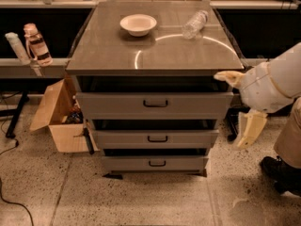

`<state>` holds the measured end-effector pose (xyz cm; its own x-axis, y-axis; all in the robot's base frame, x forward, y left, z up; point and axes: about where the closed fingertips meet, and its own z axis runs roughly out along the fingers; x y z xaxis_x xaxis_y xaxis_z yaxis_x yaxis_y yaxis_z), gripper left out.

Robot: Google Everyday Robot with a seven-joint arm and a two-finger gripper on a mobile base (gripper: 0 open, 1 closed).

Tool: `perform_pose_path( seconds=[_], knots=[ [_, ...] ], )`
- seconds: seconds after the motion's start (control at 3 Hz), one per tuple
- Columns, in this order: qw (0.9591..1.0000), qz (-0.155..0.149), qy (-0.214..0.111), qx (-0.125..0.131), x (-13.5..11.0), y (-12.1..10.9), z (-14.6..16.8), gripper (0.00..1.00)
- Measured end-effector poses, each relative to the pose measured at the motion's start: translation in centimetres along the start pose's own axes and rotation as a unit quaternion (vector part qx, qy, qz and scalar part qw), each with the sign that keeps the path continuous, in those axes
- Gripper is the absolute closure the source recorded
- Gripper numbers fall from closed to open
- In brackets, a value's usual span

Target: Open bottom drawer

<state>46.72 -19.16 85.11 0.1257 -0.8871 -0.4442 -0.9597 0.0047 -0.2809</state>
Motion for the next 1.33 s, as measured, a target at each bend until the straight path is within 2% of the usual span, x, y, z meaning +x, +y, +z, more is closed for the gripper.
perform_pose_path(
  seconds=[0.33,0.67,1.0,1.33],
  knots=[
    [0.9979,-0.059,0.010,-0.026,1.3,0.0,3.6,0.00],
    [0.9978,-0.060,0.009,-0.026,1.2,0.1,3.7,0.00],
    [0.9979,-0.050,0.009,-0.040,2.2,0.8,6.1,0.00],
    [0.9961,-0.054,0.003,-0.069,3.6,2.0,9.5,0.00]
  ],
)
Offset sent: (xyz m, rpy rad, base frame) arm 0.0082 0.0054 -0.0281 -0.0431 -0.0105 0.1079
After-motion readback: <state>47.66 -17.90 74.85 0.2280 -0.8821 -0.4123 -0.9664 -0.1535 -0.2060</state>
